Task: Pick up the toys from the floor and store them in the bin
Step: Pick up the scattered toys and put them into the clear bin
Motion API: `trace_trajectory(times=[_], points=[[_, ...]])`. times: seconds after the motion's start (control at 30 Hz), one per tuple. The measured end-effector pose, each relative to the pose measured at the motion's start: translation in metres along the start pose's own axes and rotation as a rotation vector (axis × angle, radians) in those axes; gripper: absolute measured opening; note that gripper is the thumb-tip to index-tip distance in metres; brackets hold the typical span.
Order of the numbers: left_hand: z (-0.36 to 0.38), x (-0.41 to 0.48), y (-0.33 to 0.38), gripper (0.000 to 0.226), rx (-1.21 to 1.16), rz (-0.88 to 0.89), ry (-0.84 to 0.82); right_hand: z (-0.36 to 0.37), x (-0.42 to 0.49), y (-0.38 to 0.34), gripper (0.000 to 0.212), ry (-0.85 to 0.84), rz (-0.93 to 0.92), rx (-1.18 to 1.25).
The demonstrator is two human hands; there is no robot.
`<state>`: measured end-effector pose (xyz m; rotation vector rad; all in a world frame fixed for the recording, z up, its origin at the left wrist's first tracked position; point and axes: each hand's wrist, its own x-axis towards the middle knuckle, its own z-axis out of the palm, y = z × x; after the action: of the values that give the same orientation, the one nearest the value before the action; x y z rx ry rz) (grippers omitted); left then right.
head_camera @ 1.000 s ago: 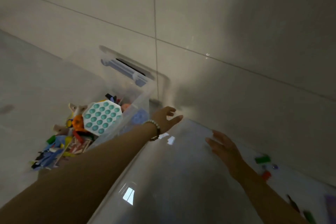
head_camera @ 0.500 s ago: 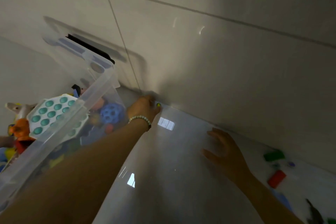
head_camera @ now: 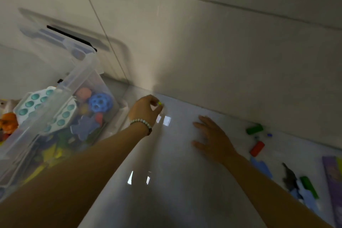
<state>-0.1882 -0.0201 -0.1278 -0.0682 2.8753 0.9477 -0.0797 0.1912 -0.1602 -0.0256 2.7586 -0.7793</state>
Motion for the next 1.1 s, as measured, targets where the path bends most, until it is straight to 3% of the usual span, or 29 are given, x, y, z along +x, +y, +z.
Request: trace_trajectory(times=[0.17,0.3,0.4,0.53,0.67,0.83,0.97,1.03,1.1], points=[[0.007,-0.066,0.046,0.007,-0.585,-0.223,-0.198,-0.028,-0.067,0.007,0.063,0.109,0.017,0.076],[0.020,-0.125,0.070,0.012,-0.755,-0.281,-0.359,-0.053,-0.131,0.035,0.066,0.232,0.224,0.213],[0.034,-0.160,0.079,0.010,-0.775,-0.322,-0.504,-0.059,-0.169,0.058,0.060,0.339,0.346,0.294],[0.050,-0.191,0.079,0.012,-0.663,-0.335,-0.690,-0.049,-0.204,0.080,0.043,0.288,0.419,0.311],[0.061,-0.208,0.071,0.017,-0.599,-0.273,-0.702,-0.024,-0.219,0.087,0.033,0.238,0.442,0.342],[0.074,-0.224,0.065,0.009,-0.598,-0.270,-0.714,-0.006,-0.216,0.087,0.017,0.244,0.429,0.185],[0.086,-0.242,0.066,0.016,-0.846,-0.538,-0.852,-0.006,-0.216,0.062,0.013,0.314,0.385,0.318],[0.089,-0.251,0.073,0.028,-1.066,-0.736,-0.907,-0.004,-0.219,0.038,0.015,0.317,0.263,0.488],[0.090,-0.257,0.078,0.038,-1.183,-0.825,-0.920,0.002,-0.227,0.020,0.024,0.292,0.166,0.478]])
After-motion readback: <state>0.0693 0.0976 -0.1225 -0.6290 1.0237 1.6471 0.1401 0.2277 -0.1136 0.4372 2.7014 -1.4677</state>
